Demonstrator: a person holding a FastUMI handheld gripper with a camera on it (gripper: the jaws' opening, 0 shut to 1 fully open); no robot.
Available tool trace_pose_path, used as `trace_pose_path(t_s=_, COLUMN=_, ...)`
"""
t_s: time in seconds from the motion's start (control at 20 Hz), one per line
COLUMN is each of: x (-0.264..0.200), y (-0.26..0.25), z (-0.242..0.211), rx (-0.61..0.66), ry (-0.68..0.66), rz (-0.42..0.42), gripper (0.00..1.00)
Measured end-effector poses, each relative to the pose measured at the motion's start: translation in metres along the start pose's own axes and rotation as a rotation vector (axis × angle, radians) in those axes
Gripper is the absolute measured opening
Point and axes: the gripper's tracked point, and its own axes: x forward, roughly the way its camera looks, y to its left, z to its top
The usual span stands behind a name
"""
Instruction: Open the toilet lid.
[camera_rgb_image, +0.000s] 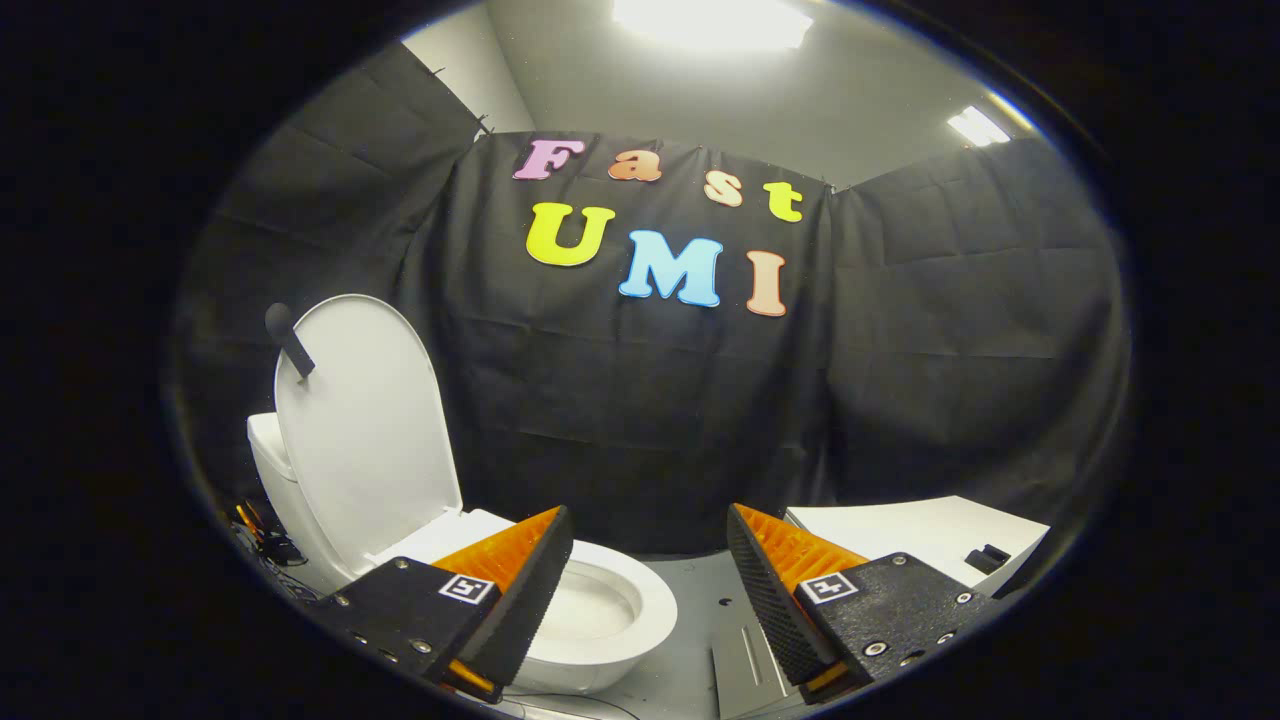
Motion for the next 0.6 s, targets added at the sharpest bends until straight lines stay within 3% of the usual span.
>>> trace_pose_path(t_s=0.6, x=-0.0001, y=-0.0033, z=-0.0040, rx=0.076, ry=0.001, rz=-0.026, gripper=0.95)
